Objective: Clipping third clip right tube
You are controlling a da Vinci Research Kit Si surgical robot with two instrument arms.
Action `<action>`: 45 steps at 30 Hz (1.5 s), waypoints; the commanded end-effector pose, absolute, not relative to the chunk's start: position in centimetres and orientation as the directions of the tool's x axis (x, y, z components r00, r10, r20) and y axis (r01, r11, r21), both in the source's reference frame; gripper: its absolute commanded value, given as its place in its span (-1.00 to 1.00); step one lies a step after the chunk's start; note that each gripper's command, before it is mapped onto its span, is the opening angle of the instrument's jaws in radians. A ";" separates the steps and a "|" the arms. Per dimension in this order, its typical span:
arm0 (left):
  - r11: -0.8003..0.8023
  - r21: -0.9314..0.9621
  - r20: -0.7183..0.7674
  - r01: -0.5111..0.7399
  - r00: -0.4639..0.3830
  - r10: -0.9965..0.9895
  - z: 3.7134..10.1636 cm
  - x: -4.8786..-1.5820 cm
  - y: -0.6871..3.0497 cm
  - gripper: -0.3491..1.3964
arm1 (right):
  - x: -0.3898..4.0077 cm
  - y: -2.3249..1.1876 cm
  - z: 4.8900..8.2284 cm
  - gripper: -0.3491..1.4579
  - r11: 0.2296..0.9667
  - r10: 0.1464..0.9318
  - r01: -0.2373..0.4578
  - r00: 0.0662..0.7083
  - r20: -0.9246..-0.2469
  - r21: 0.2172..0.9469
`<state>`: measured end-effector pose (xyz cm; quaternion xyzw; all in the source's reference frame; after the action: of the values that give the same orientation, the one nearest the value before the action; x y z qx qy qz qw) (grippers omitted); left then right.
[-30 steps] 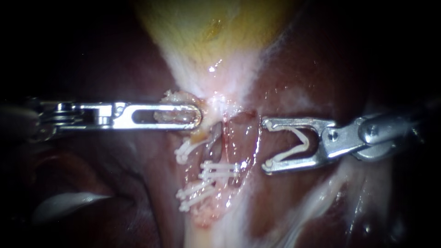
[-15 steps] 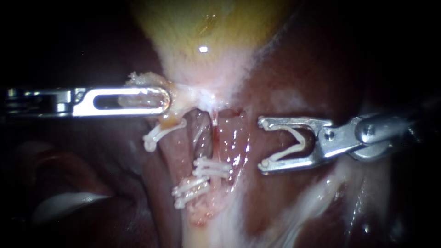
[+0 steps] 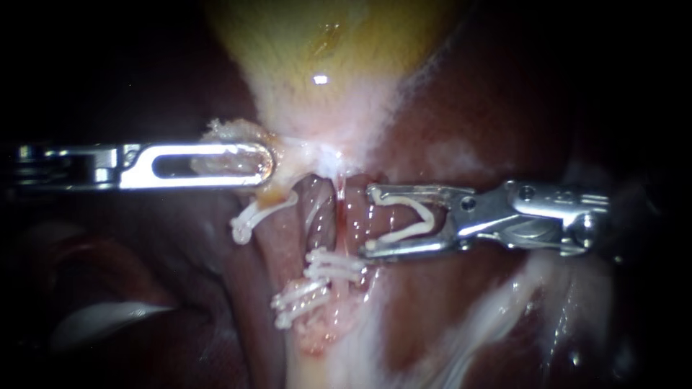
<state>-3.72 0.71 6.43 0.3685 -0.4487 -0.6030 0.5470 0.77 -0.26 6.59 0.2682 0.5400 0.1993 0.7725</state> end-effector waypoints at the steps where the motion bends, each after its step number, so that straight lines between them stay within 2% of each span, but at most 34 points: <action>1: 0.001 0.945 0.046 0.328 -0.129 -0.991 6.41 -3.72 0.71 -1.00 | 0.79 -0.27 6.63 -0.06 0.775 0.600 -0.021 0.338 -0.725 0.632; 8: 0.002 0.945 0.046 0.327 -0.128 -0.991 6.40 -3.74 0.70 -1.00 | 0.95 -0.26 6.77 -0.07 0.733 0.650 -0.028 0.326 -0.687 0.680; 15: 0.002 0.946 0.046 0.325 -0.126 -0.991 6.41 -3.76 0.69 -1.00 | 1.09 -0.22 6.81 -0.07 0.684 0.705 -0.020 0.276 -0.653 0.729; 25: 0.003 0.946 0.046 0.325 -0.126 -0.991 6.41 -3.76 0.69 -1.00 | 1.20 -0.20 6.82 -0.07 0.647 0.741 0.006 0.232 -0.630 0.763; 35: 0.004 0.946 0.047 0.324 -0.125 -0.991 6.43 -3.75 0.69 -1.00 | 1.19 -0.22 6.71 -0.07 0.536 0.825 0.112 0.140 -0.548 0.837; 41: 0.004 0.946 0.047 0.325 -0.125 -0.991 6.43 -3.75 0.69 -1.00 | 1.20 -0.20 6.57 -0.08 0.512 0.839 0.163 0.114 -0.532 0.843; 45: 0.004 0.946 0.047 0.325 -0.125 -0.991 6.43 -3.75 0.68 -1.00 | 1.20 -0.18 6.52 -0.09 0.503 0.846 0.173 0.102 -0.524 0.847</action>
<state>-3.75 0.69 6.43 0.3709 -0.4493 -0.6004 0.5478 1.20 -0.18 6.52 0.4160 0.6119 0.2740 0.6143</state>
